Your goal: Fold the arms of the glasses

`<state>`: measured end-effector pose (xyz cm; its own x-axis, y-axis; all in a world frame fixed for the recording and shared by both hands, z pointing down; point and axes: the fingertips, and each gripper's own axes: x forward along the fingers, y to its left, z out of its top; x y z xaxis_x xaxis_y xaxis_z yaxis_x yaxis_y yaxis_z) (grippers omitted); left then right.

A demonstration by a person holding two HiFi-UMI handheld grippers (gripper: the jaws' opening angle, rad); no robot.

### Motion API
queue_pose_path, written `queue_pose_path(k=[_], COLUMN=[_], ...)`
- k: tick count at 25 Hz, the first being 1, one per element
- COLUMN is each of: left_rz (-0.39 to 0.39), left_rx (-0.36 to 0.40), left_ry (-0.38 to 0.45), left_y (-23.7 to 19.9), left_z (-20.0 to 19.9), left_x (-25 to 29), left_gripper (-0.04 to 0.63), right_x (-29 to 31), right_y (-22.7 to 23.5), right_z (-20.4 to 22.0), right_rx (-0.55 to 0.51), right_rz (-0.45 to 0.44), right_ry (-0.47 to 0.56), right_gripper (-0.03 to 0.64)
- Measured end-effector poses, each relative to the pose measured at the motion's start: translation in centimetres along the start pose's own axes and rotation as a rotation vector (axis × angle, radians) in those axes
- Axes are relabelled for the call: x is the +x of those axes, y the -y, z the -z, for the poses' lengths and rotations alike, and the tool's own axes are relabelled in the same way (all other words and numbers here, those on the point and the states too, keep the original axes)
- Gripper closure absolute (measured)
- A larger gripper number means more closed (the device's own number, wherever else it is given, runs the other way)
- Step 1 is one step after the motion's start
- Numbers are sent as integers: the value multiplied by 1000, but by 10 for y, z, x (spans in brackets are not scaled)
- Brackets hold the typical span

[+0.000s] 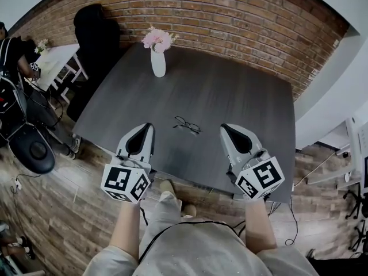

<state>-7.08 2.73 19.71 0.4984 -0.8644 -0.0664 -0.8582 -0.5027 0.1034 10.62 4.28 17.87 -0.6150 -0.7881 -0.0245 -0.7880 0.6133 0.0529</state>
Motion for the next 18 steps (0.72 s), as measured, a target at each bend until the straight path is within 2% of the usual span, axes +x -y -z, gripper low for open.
queue_pose_path(k=[18], left_rz=[12], left_rx=[-2], left_ry=[-22], left_y=[-16], left_z=[9], left_x=[23], left_gripper=[597], right_x=[24], right_y=[11], right_z=[14], right_rx=[18], right_rz=[2], right_ry=[-17], right_gripper=[615])
